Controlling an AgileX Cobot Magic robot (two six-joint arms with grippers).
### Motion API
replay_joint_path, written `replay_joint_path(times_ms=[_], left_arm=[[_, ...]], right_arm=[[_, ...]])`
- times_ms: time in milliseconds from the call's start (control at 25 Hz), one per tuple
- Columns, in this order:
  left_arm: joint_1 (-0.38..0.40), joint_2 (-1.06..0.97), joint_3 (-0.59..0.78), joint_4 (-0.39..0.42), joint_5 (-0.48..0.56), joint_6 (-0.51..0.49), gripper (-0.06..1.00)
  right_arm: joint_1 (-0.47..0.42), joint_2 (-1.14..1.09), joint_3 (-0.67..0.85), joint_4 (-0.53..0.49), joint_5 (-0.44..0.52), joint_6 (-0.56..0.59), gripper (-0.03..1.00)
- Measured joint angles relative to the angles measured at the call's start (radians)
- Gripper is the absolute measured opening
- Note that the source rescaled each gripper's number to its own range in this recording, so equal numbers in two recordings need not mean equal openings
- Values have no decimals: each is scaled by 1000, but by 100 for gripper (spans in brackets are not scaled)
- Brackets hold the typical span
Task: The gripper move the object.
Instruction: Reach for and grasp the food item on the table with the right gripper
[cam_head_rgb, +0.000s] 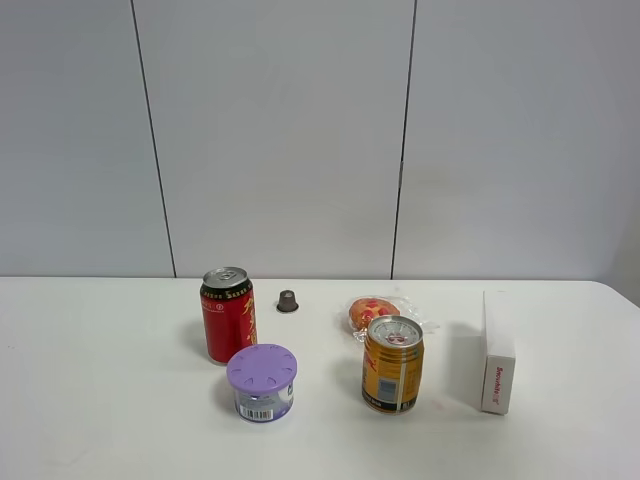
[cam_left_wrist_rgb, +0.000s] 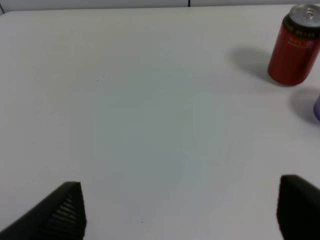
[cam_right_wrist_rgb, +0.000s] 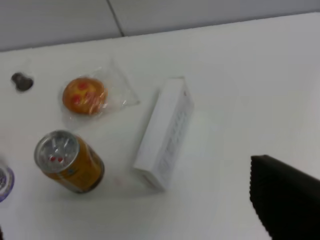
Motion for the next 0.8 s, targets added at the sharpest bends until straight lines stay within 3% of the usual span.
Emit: replay_joint_path(times_ms=[160, 360, 600, 800], left_arm=[[0, 0, 0, 0, 0, 0, 100], [0, 0, 0, 0, 0, 0, 100], [0, 0, 0, 0, 0, 1, 100], [0, 0, 0, 0, 0, 1, 100]], right_arm=[[134, 247, -120, -14, -39, -14, 100], [254, 547, -347, -154, -49, 101, 100], [278, 887, -639, -276, 6, 231, 100], [294, 1153, -881, -312, 140, 249, 100]])
